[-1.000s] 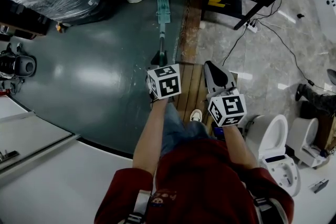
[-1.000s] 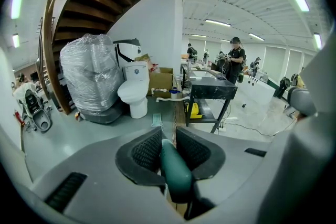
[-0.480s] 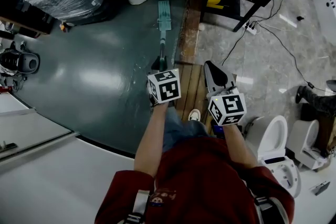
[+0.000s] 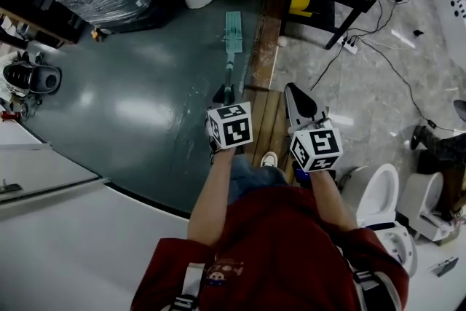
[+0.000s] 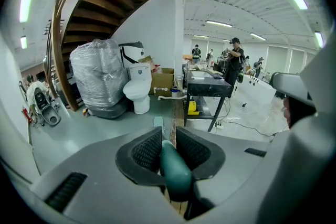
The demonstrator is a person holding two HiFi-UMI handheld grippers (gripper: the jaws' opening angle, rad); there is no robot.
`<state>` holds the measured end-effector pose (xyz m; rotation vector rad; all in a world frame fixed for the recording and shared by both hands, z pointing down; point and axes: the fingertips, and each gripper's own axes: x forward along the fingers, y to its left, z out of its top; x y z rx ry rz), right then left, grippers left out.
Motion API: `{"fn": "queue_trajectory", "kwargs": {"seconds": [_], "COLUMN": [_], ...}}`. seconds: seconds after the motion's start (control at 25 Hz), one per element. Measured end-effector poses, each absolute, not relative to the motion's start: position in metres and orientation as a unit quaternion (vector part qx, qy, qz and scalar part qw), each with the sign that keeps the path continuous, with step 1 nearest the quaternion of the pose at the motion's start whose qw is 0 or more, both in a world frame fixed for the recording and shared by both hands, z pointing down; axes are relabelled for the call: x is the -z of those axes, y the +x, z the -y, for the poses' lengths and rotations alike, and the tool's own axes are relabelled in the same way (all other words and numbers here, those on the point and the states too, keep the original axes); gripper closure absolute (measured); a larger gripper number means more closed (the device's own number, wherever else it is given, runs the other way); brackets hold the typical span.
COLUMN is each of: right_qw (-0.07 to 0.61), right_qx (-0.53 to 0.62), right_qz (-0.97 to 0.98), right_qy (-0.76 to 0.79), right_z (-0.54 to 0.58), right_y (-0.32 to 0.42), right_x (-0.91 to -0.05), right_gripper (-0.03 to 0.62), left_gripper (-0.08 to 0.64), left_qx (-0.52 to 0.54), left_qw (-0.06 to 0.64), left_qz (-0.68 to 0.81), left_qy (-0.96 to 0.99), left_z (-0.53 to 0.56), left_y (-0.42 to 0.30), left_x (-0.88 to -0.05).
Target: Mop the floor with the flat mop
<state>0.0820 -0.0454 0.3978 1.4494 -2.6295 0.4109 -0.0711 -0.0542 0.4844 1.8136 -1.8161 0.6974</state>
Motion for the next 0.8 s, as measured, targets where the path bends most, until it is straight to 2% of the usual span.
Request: {"fn": "queue_trajectory", "kwargs": {"seconds": [0.8], "right_qw": [0.042], "right_qx": [-0.113], "right_qz": [0.875], "right_qy": [0.468], "right_z": [-0.017], "right_y": [0.086], "right_x": [-0.379], "right_gripper": [0.572], "left_gripper": [0.463], "left_qx": [-0.248], "left_qw": [0.235], "left_qz": [0.669], "left_qy": [0.66], "left_z": [-0.044], "left_y": [-0.059], "left_x": [-0.464]}}
